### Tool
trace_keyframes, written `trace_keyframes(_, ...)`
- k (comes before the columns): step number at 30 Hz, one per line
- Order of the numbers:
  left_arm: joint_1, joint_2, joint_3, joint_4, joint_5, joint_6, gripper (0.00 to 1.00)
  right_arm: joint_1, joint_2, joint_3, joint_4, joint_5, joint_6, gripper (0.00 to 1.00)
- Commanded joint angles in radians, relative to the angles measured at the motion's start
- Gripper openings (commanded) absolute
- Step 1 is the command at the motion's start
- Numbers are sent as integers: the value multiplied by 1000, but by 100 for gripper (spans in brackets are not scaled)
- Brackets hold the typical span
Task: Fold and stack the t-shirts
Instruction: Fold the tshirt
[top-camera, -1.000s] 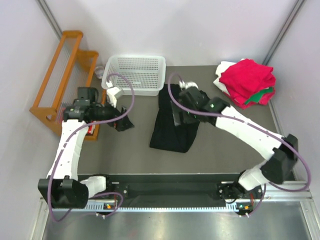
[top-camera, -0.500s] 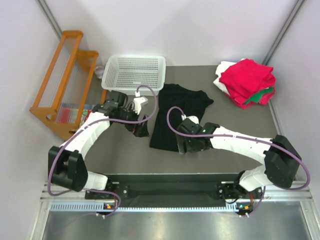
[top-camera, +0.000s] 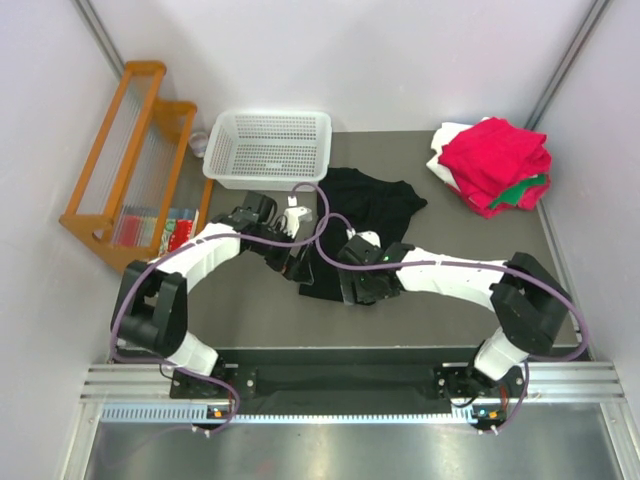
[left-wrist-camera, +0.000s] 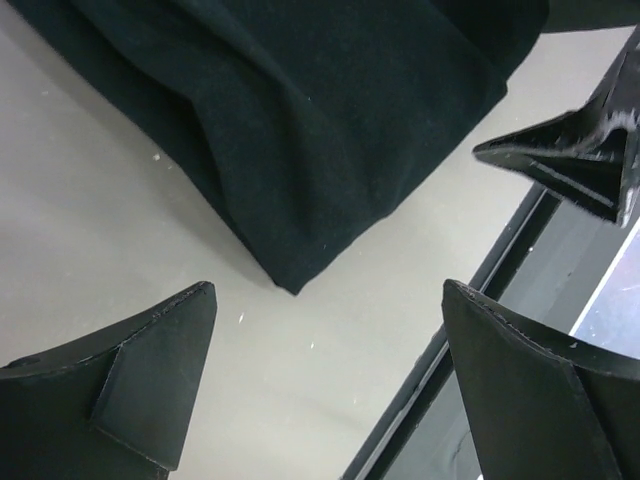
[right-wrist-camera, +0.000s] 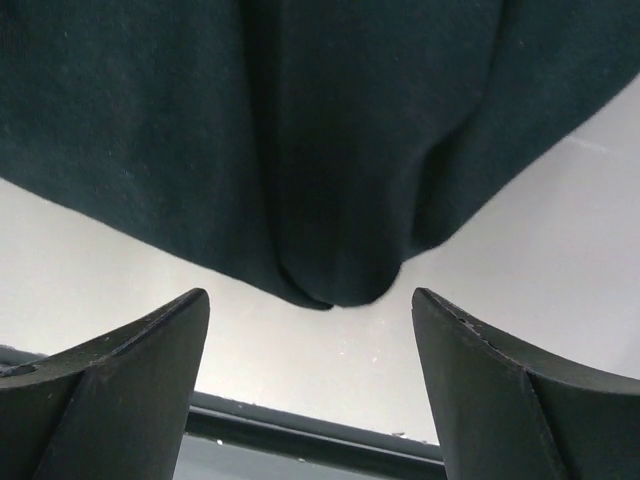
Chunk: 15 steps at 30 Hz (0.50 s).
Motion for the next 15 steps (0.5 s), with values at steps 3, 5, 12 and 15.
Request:
trace_keyframes(3, -59, 66, -7, 53, 49, -36, 99, 12, 38, 61, 41, 15, -16, 81)
trace_keyframes(5, -76, 80, -9, 56, 43, -36, 99, 9, 41, 64, 39, 23, -18, 80)
trace_keyframes(12, -107, 141, -12, 47, 23, -33, 98, -2, 19, 64, 26, 46, -18, 80)
trace_keyframes(15, -102, 144, -1, 4, -15, -11, 99, -14, 13, 66, 24, 43, -27, 79)
